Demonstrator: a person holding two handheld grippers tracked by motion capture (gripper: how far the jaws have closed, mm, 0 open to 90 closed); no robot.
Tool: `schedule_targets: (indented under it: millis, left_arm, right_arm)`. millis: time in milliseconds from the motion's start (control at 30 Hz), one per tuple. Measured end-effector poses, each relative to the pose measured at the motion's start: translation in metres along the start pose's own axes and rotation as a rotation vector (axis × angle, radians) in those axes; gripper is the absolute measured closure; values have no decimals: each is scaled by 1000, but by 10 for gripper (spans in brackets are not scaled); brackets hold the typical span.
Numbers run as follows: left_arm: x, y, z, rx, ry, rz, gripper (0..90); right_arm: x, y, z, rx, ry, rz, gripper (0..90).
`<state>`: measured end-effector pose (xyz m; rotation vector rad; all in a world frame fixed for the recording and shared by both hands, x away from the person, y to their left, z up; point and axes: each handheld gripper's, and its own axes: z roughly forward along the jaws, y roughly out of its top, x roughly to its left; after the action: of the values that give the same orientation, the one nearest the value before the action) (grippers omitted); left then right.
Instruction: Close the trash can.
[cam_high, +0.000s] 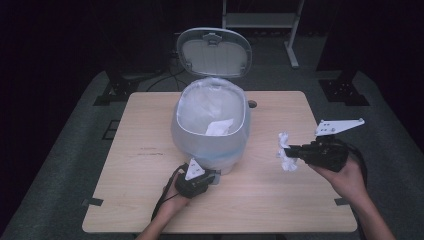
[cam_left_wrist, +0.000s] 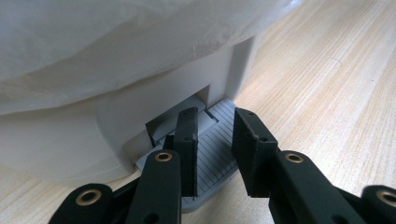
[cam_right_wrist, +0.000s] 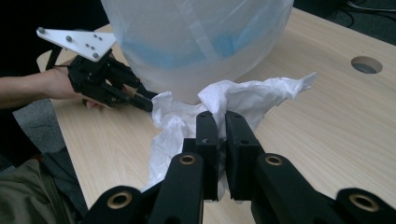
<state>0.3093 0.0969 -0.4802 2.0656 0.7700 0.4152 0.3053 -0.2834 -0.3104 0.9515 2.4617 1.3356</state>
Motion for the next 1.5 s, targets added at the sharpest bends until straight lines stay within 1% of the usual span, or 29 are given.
schedule_targets:
  millis: [167, 467, 700, 933, 1233, 1500]
  left_arm:
    - [0, 0, 0, 0, -2, 1, 713]
    - [0, 0, 0, -4, -5, -7, 713]
    - [0, 0, 0, -2, -6, -8, 713]
    - [0, 0, 0, -2, -6, -7, 713]
    - [0, 0, 0, 0, -6, -6, 713]
    - [0, 0, 0, 0, -5, -5, 713]
  right_arm:
    - [1, 9, -3, -3, 1, -1, 847]
    - [0, 22, -7, -25, 20, 4, 847]
    - [0, 29, -9, -29, 19, 7, 847]
    - [2, 41, -13, -32, 19, -3, 847]
    - [6, 55, -12, -27, 20, -13, 847]
    - [10, 69, -15, -31, 21, -32, 847]
